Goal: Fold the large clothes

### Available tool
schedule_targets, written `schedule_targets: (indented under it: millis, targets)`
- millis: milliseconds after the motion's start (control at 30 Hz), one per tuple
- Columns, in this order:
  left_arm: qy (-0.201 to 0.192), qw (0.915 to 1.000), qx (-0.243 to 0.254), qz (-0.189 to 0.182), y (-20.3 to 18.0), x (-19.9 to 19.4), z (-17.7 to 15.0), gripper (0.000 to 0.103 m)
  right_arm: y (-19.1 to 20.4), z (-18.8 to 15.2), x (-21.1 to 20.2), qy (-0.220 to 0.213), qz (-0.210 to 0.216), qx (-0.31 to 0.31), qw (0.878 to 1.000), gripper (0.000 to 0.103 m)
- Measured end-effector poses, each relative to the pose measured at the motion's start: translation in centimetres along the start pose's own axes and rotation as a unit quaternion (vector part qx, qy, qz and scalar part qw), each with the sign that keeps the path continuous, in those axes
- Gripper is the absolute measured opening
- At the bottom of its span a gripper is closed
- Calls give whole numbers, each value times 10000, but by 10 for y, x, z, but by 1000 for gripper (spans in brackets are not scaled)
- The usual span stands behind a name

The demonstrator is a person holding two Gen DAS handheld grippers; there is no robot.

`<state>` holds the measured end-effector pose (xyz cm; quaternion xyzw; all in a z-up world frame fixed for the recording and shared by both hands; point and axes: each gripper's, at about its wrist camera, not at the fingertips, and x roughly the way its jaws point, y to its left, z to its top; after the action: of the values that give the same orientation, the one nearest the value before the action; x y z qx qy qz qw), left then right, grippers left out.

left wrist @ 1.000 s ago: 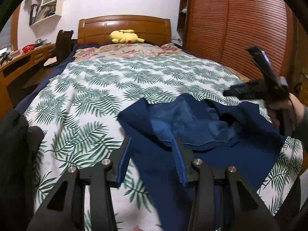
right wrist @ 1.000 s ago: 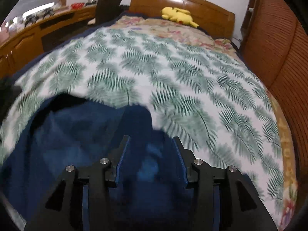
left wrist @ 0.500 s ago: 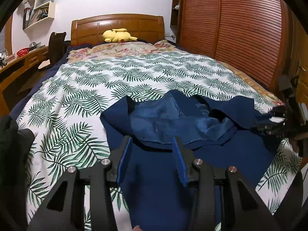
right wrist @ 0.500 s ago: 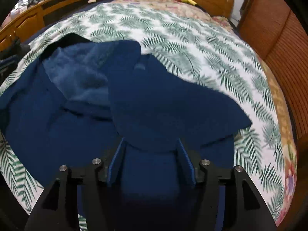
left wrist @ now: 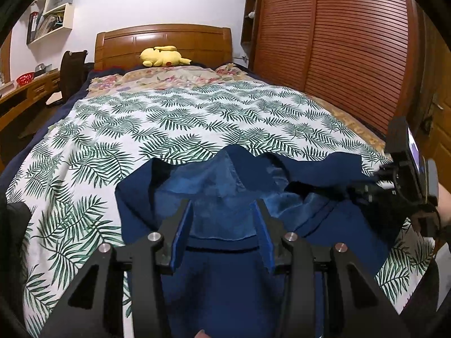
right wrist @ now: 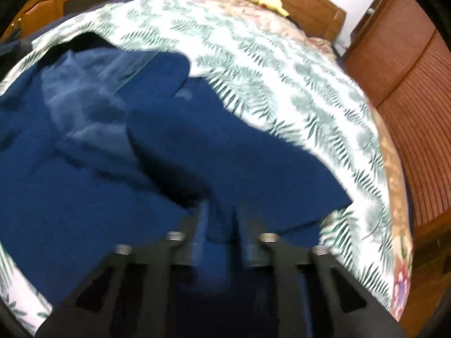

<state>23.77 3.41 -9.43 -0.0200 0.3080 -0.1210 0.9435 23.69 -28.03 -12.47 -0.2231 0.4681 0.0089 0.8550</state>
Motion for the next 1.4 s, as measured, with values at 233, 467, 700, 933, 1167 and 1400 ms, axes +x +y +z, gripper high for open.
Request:
schedule_targets:
  millis: [233,467,700,933,1167,1400]
  targets:
    - [-20,10000,9,85,-2,3,2,43,-27,54,6,-562,-277,-21,9980,1]
    - [112,9999,37,82,5,9,-3,43,-21,90,10,-687,37,-27,9976,1]
    - [113,9999,61,9,8,7,-3,43,18,73,7,-543,570,75,9969,50]
    - [128,9999,1,57,14,5,-6,43,53,34,-5,-172,920,-92,9956,61]
    - [161,9998,38,70,11,4,-9,44,42,0,-4,151,556,-181,9982,61]
    - [66,9999,-6,86,14,-1,-6,44,17,19,11,167,-175,-549,9982,2]
